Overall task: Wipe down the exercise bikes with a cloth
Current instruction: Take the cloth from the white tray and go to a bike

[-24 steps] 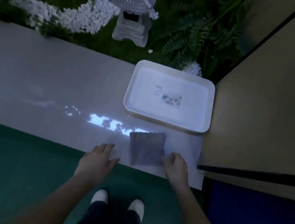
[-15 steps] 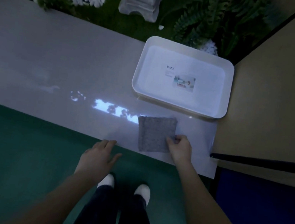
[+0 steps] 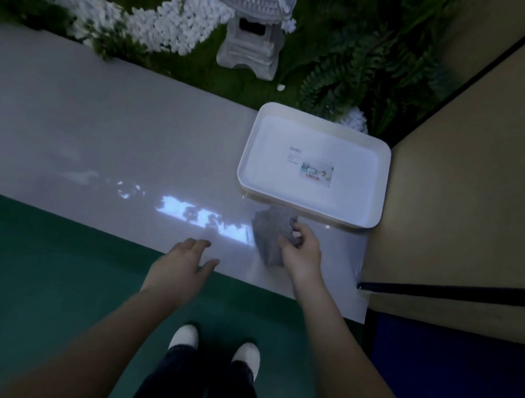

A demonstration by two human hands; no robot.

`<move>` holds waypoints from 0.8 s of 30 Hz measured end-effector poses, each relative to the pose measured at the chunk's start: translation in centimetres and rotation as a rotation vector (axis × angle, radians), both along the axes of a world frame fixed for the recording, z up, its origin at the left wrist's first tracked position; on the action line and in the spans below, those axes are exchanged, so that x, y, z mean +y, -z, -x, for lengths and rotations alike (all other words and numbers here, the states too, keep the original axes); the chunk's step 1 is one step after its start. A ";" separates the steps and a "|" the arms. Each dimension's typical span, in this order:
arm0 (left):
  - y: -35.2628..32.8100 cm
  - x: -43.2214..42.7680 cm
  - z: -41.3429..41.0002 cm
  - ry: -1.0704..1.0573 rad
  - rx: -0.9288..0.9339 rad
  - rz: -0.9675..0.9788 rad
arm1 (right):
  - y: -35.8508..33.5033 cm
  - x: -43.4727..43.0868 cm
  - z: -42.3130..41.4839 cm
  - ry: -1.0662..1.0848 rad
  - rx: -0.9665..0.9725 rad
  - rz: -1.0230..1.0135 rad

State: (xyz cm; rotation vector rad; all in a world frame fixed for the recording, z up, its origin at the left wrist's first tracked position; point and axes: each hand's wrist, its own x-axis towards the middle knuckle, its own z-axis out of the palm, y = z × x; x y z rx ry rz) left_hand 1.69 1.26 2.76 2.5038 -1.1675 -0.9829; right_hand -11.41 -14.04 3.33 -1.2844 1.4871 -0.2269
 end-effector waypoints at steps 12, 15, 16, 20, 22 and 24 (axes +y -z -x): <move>-11.7 -4.2 -1.6 -0.625 1.110 0.192 | -17.9 3.7 -1.6 0.059 -0.705 -0.213; -14.1 -3.9 -2.5 -0.683 1.397 0.346 | -20.6 4.4 -1.3 0.042 -0.764 -0.219; -14.8 -3.8 -2.7 -0.688 1.439 0.410 | -21.1 4.5 -1.2 0.044 -0.748 -0.194; -17.0 -2.0 -3.5 -0.738 1.273 0.598 | -21.9 5.5 -1.0 0.025 -0.524 -0.017; -18.3 -1.1 -3.9 -0.701 1.056 0.629 | -22.1 6.1 -1.6 -0.015 -0.411 0.078; -20.0 -0.5 -4.3 -0.617 0.803 0.683 | -22.5 6.9 -2.8 -0.058 -0.343 0.185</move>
